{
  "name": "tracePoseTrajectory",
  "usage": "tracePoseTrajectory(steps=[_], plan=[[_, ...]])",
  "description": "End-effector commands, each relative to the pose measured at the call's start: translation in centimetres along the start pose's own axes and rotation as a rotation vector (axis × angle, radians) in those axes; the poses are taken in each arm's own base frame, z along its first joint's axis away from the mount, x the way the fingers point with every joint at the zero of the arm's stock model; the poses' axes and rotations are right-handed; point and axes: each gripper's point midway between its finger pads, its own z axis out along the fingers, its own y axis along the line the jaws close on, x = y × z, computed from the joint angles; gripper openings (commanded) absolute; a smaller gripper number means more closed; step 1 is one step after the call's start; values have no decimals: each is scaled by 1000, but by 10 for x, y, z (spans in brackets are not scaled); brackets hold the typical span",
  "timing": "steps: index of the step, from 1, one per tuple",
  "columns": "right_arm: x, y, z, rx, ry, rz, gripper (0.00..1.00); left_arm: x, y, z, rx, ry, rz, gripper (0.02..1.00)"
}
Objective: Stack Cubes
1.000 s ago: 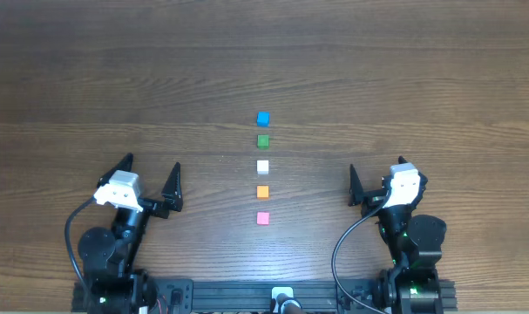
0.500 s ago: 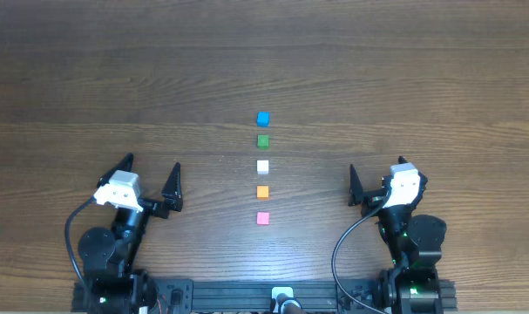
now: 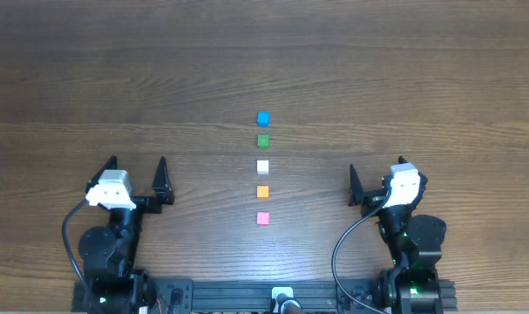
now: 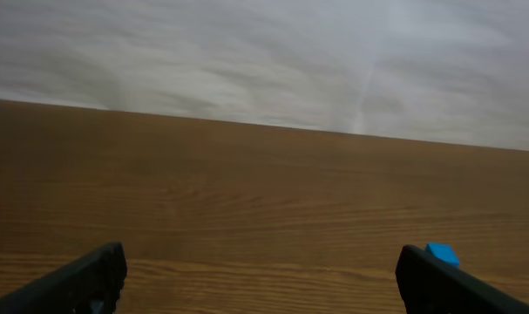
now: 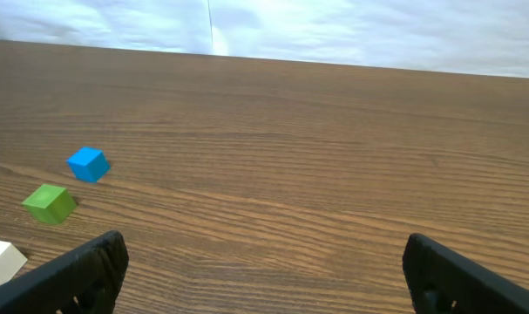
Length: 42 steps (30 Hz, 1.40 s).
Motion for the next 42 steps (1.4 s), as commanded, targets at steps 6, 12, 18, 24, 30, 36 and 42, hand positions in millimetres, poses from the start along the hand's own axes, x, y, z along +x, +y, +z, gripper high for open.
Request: tracePoseTrajectory(steps=[6, 12, 18, 24, 30, 36, 42], plan=[[2, 2, 0, -8, 2, 2, 993, 8, -23, 0, 101, 108, -171, 996], [2, 2, 0, -8, 2, 2, 993, 8, -83, -30, 312, 501, -303, 996], [2, 2, 0, -8, 2, 2, 991, -15, -124, -59, 388, 798, -326, 996], [2, 2, 0, -8, 2, 2, 993, -14, -141, -73, 327, 1016, -361, 993], [2, 2, 0, -8, 2, 2, 993, 10, -156, -75, 210, 1169, -385, 996], [2, 2, 0, -8, 2, 2, 991, 44, -186, -79, 108, 1253, -334, 996], [2, 2, 0, -8, 2, 2, 993, 84, -216, -78, 20, 1269, -273, 996]])
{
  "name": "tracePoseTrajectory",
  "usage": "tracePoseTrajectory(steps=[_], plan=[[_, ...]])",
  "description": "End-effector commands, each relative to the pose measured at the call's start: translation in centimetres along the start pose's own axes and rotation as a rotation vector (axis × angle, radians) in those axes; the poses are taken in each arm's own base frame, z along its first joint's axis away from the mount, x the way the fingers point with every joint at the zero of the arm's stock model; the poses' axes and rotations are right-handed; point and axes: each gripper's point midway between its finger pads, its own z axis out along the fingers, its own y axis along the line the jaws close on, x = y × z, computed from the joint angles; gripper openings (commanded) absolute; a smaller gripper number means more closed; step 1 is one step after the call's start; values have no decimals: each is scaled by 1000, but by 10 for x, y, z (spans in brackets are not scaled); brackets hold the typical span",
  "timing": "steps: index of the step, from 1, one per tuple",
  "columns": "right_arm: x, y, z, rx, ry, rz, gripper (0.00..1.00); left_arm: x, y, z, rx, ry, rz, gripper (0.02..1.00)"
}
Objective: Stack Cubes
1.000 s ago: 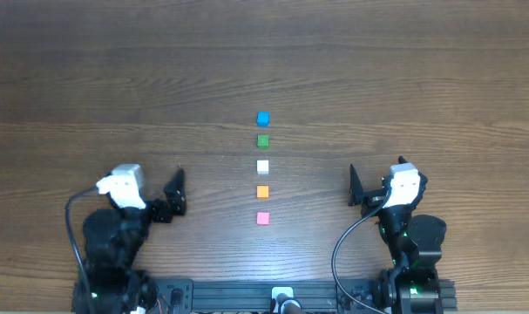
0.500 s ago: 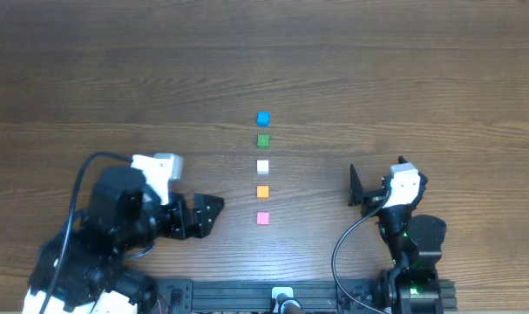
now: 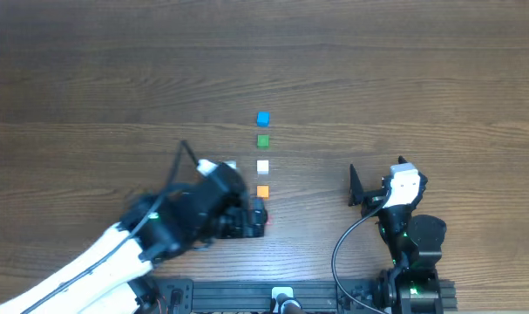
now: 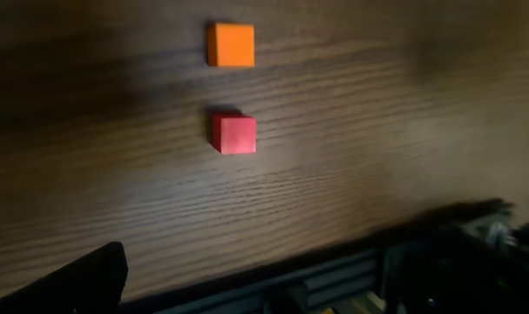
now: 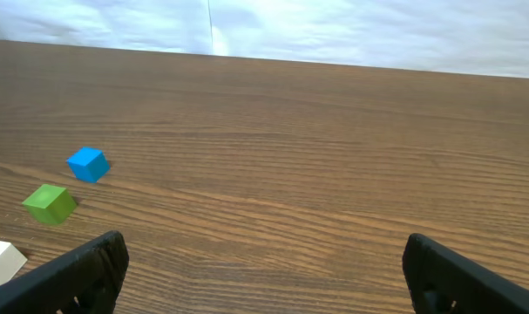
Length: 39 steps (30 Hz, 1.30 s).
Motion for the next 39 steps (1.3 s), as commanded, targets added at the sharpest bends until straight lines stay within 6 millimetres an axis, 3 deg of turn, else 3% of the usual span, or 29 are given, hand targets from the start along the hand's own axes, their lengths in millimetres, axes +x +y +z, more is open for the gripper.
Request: tracePoseTrajectory(steps=[1, 9, 18, 28, 39], plan=[[2, 2, 0, -8, 2, 2, 991, -1, -2, 30, -115, -42, -92, 998], [2, 2, 0, -8, 2, 2, 993, 3, 7, 81, -235, -5, -168, 993], [2, 2, 0, -8, 2, 2, 993, 5, 14, 112, -288, 18, -166, 993], [2, 2, 0, -8, 2, 2, 993, 17, 21, 124, -349, 30, -60, 982], [2, 2, 0, -8, 2, 2, 993, 3, 22, 123, -366, -28, 64, 895]])
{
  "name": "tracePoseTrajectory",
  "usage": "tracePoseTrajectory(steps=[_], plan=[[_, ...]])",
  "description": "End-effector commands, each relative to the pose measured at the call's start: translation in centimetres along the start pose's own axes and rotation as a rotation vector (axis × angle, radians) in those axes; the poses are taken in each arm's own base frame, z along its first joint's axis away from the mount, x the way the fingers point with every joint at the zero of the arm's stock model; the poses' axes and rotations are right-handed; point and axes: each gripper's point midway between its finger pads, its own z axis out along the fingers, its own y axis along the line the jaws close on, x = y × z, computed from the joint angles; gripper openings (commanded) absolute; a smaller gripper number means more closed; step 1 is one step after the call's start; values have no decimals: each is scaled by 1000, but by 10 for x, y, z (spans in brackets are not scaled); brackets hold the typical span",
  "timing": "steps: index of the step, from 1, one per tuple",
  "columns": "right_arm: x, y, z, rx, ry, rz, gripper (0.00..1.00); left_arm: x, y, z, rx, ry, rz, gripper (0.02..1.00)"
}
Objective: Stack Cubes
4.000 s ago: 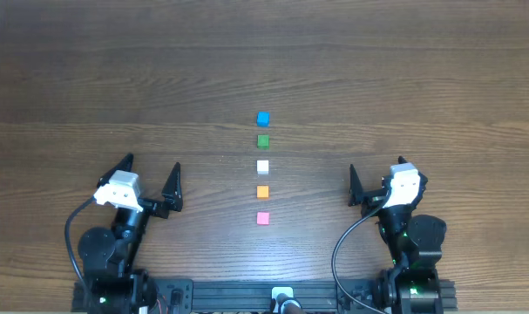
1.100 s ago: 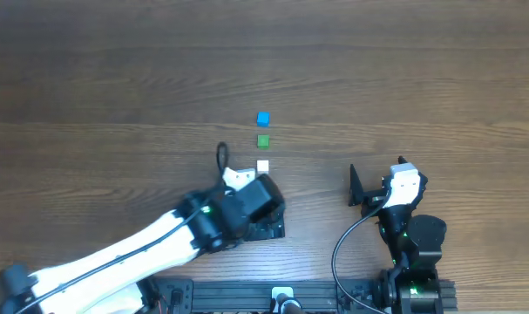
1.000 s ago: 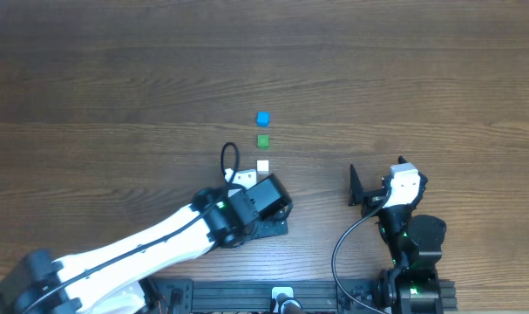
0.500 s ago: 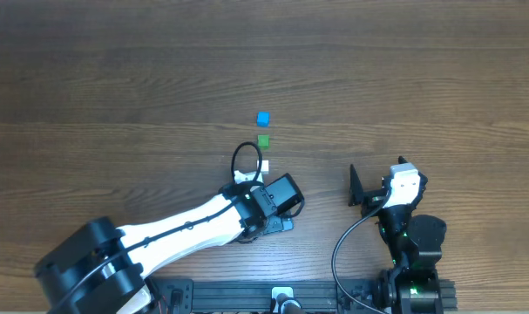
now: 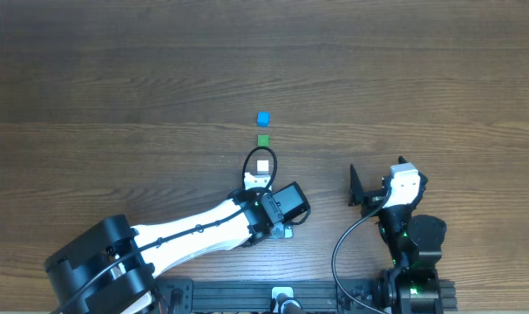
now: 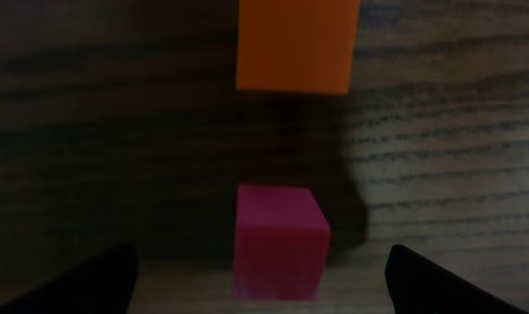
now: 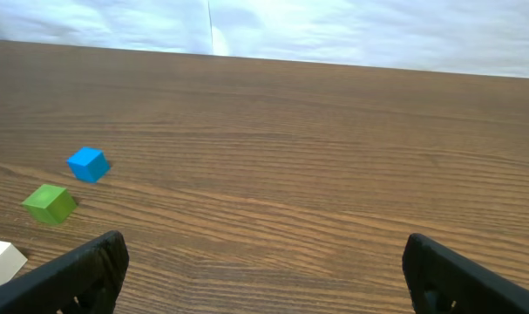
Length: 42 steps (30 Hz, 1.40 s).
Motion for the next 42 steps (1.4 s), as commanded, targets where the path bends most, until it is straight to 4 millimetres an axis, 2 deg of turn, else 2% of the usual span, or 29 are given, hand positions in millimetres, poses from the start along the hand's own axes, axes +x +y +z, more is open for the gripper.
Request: tracePoseTrajectory(steps=[1, 15, 19, 21, 27, 30, 32, 35, 42], plan=[[2, 2, 0, -8, 2, 2, 993, -12, 1, -1, -27, -60, 58, 888], [2, 2, 0, -8, 2, 2, 993, -14, 1, 2, -34, -63, 92, 735], [2, 2, 0, -8, 2, 2, 993, -14, 0, 3, -28, -62, 92, 652], [2, 2, 0, -8, 2, 2, 993, -14, -1, 3, -26, -63, 91, 647], [2, 2, 0, -8, 2, 2, 993, -14, -3, 3, -16, -62, 89, 483], [2, 2, 0, -8, 2, 2, 991, -13, -3, 3, -15, -60, 89, 310], [2, 2, 0, -8, 2, 2, 993, -13, -4, 3, -13, -57, 89, 251], [2, 2, 0, -8, 2, 2, 993, -13, -4, 4, -11, -56, 86, 60], [2, 2, 0, -8, 2, 2, 991, -12, -8, 1, 1, -46, 86, 38]])
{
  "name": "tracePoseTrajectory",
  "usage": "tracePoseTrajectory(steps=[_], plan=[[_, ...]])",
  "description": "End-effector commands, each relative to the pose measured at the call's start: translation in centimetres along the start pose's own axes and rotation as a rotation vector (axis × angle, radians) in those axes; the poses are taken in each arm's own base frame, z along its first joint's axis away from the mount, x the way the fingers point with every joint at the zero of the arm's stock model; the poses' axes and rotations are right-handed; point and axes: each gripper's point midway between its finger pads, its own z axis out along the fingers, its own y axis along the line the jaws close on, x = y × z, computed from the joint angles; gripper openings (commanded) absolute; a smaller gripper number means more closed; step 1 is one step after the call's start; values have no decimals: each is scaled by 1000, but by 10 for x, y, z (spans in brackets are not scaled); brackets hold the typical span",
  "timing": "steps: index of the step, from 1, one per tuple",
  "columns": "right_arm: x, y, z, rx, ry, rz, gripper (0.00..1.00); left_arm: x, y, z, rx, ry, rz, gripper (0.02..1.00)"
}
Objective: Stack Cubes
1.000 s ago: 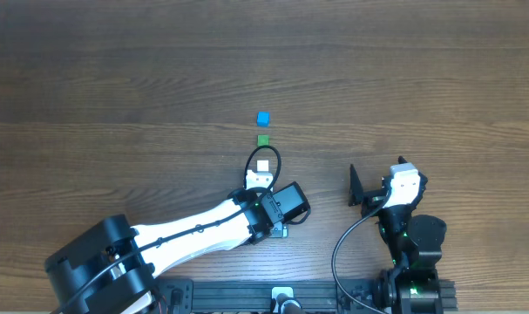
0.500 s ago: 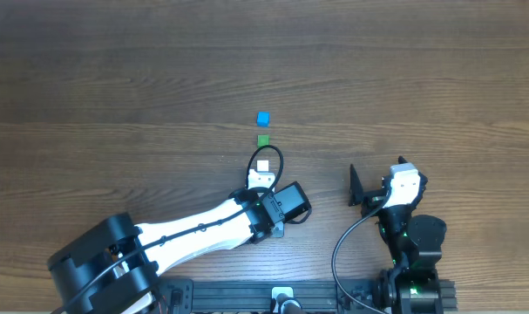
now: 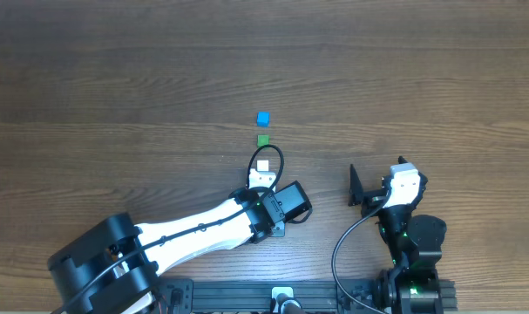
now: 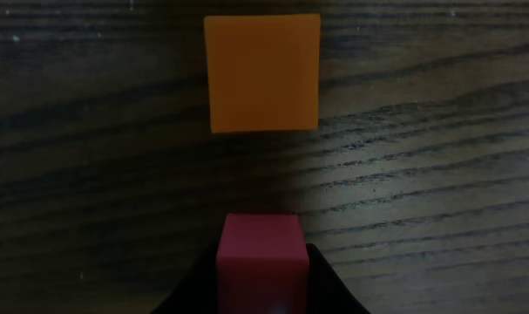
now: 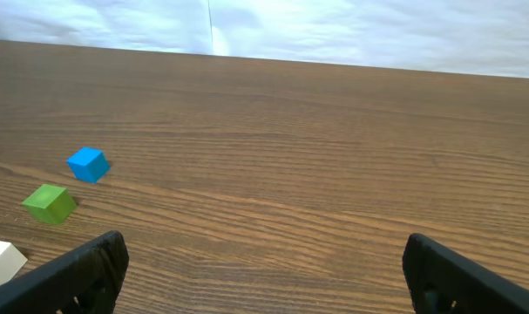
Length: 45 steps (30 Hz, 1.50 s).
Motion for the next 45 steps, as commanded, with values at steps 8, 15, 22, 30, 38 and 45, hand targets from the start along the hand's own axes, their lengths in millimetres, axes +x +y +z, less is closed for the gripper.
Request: tracePoseTrajectory(steps=[8, 15, 22, 30, 38, 45], plan=[[2, 2, 0, -8, 2, 3, 993, -43, -30, -58, 24, -22, -40, 38], [2, 2, 0, -8, 2, 3, 993, -95, -13, -78, 10, -22, -137, 38], [2, 2, 0, -8, 2, 2, 993, -108, 3, -49, -50, 18, -170, 38], [2, 2, 0, -8, 2, 2, 993, -119, 8, -24, -66, 33, -180, 38], [2, 2, 0, -8, 2, 3, 993, -125, 7, -13, -78, 41, -186, 38], [2, 2, 0, -8, 2, 3, 991, -129, 2, -11, -75, 38, -186, 38]])
